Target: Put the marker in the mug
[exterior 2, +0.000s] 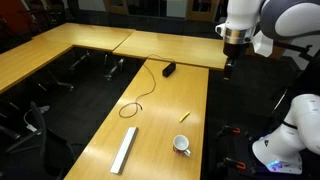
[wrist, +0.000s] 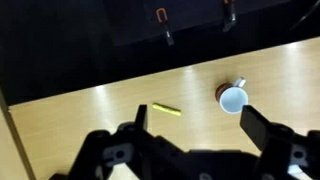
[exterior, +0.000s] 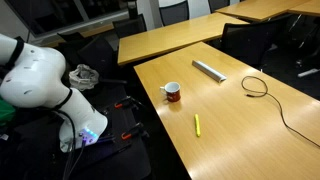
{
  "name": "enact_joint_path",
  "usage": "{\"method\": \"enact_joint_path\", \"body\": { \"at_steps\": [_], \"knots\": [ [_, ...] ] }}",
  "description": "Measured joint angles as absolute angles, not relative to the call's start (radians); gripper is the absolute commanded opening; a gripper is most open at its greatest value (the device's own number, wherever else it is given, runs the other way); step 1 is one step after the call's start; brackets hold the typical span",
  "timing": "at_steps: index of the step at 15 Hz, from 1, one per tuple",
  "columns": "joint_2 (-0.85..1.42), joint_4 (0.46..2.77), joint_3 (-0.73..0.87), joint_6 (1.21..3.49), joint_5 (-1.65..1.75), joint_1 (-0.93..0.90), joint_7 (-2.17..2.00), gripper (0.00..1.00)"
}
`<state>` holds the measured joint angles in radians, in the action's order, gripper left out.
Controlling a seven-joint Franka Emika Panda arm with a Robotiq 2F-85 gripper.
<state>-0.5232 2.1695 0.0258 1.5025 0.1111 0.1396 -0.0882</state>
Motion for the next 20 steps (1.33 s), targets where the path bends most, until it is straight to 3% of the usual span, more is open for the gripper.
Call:
{"method": "enact_joint_path", "body": {
  "at_steps": [14,20],
  "knots": [
    [-0.505,2.171,0.045,1.503,0.107,0.123,-0.019,1.0],
    [-0.24,2.182,0.158,1.77,0.174,0.104,0.362,1.0]
  ]
}}
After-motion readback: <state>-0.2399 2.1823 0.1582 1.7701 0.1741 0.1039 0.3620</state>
